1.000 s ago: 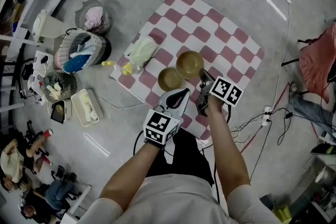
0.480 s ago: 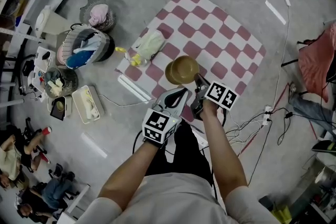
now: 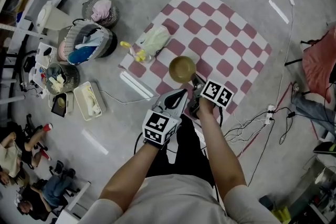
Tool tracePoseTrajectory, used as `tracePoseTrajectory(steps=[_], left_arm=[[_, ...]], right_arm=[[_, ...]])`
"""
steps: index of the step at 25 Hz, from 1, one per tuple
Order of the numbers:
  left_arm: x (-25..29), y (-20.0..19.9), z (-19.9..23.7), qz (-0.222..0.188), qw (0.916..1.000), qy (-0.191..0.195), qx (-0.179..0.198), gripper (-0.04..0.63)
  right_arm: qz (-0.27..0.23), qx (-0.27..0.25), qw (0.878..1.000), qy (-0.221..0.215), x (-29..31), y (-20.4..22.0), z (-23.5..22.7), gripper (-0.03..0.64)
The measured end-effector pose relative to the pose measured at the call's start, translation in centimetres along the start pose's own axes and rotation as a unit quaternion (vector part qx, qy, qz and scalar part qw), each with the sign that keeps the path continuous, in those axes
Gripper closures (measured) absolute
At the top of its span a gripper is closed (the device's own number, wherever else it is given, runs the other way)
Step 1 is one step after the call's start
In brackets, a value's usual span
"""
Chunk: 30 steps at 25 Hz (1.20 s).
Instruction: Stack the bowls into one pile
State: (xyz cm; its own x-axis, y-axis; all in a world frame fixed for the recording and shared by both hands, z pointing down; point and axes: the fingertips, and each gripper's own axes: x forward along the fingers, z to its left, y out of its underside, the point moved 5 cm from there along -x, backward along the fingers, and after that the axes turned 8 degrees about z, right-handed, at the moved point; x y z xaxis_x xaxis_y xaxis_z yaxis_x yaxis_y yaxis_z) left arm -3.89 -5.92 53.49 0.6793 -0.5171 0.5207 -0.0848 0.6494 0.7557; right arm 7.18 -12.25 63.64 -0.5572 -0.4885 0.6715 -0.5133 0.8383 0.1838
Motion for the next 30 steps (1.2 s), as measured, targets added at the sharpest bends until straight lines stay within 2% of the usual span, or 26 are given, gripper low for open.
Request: tracePoseTrajectory(steps=[7, 14, 20, 25, 30], left_arm=[[0.0, 0.6, 0.9, 0.002, 0.9999, -0.007, -0.01, 0.589], [0.2, 1.2, 1.2, 0.004, 0.9997, -0.006, -0.021, 0.589], [0.2, 1.2, 1.4, 0.006, 0.9996, -0.002, -0.027, 0.589], [-0.5, 0.5, 1.0, 0.007, 0.9996, 0.005, -0.026, 0.589], [-2.0, -0.7, 0.2, 0.006, 0.9996, 0.022, -0.017, 0.589]], right_arm=[[0.011, -0.002, 1.0, 0.015, 1.5, 0.7, -1.0, 0.595], [0.011, -0.05, 0.998, 0.048, 1.6, 0.5, -1.5, 0.592], [0.006, -0.05, 0.997, 0.057, 0.8, 0.5, -1.7, 0.592], [-0.003, -0.074, 0.996, 0.056, -1.4, 1.2, 0.0, 0.594], [-0.011, -0.106, 0.994, 0.035, -4.6, 2.7, 3.3, 0.597]])
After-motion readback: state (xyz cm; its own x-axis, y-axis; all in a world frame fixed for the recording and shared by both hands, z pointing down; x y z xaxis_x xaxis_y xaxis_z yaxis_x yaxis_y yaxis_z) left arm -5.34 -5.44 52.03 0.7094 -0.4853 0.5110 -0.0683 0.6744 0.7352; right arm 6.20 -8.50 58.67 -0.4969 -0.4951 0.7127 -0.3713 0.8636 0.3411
